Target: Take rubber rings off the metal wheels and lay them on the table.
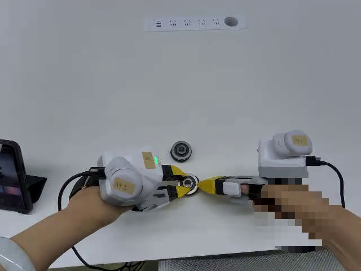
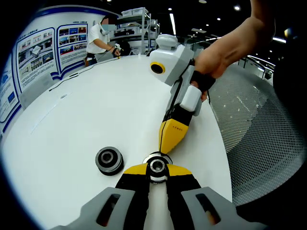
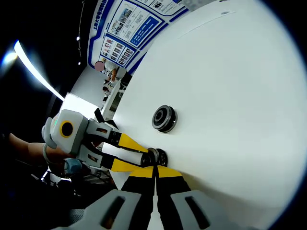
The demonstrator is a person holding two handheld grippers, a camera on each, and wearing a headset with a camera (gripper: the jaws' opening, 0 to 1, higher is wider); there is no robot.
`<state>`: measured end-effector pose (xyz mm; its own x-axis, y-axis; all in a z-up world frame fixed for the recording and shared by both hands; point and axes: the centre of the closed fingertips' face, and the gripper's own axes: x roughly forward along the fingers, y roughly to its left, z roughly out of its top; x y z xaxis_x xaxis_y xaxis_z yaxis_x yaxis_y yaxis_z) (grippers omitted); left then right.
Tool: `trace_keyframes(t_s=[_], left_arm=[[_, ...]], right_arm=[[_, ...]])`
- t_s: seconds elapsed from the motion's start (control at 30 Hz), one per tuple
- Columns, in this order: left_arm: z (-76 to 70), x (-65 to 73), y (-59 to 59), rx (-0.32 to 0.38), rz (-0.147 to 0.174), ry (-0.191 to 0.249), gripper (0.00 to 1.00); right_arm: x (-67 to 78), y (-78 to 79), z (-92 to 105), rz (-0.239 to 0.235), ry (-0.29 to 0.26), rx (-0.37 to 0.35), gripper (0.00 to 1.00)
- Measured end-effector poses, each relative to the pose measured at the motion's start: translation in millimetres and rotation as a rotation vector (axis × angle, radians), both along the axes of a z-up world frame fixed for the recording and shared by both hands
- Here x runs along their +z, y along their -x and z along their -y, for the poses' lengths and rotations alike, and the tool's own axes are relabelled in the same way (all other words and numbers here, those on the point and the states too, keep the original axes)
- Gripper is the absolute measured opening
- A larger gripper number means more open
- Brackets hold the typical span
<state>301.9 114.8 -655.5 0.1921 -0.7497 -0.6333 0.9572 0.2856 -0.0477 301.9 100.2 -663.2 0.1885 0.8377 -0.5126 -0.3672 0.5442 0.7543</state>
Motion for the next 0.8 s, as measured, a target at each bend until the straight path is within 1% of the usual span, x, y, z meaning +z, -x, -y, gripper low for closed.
trace_keyframes(t_s=[0.27, 0.8], left_arm=[[-0.3, 0.1, 0.0, 0.000, 0.001, -0.002, 0.12], [-0.2, 0.1, 0.1, 0.000, 0.001, 0.000, 0.12]], right_arm=[[0.8, -0.4, -1.0, 0.014, 0.004, -0.001, 0.02], [7.1, -0.1, -7.3, 0.024, -0.019, -0.010, 0.01]])
